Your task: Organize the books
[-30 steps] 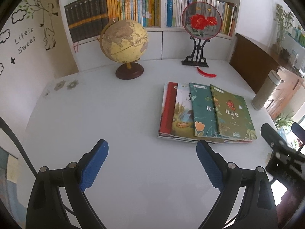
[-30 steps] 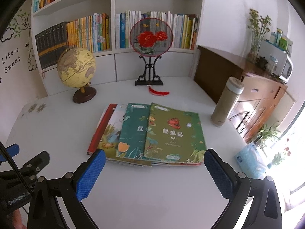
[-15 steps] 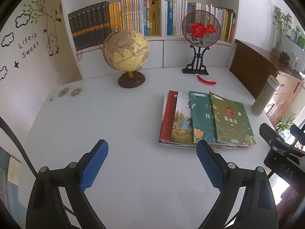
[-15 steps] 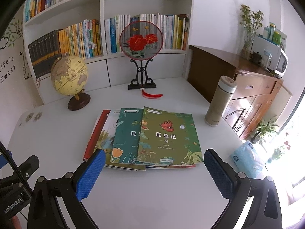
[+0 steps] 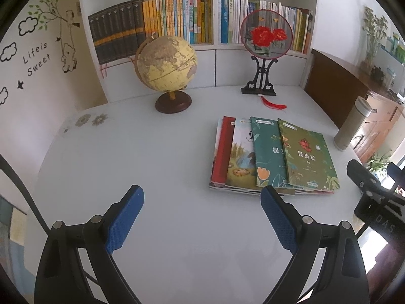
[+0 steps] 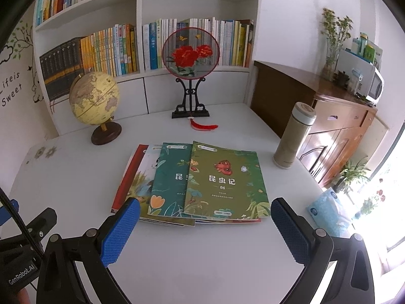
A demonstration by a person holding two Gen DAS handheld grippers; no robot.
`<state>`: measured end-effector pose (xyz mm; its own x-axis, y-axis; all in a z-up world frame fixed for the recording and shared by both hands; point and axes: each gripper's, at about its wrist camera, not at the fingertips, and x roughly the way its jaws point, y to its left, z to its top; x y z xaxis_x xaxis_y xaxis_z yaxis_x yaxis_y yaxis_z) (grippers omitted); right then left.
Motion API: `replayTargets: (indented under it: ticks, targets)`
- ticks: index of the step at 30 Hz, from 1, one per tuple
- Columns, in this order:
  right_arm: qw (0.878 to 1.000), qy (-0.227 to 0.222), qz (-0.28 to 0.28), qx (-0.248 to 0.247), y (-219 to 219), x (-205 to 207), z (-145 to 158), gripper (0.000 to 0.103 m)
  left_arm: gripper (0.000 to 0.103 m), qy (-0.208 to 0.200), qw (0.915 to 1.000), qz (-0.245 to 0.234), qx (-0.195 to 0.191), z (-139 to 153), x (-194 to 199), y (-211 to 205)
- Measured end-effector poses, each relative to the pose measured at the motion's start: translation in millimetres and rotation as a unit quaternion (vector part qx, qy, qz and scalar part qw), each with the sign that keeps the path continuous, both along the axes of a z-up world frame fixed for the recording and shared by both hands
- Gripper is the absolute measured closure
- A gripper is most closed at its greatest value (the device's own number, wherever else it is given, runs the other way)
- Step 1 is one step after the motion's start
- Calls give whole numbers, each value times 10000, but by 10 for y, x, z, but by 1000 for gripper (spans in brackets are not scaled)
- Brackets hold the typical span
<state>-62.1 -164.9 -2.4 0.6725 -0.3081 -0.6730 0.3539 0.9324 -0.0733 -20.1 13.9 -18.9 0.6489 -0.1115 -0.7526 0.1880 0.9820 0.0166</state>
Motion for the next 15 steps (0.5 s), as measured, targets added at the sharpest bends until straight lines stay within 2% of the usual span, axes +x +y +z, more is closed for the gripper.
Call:
replayTargets:
  ticks: [15]
  targets:
    - [9994, 6, -285, 177, -128, -71, -27, 0, 10, -20, 9998, -168, -65, -7, 9, 6]
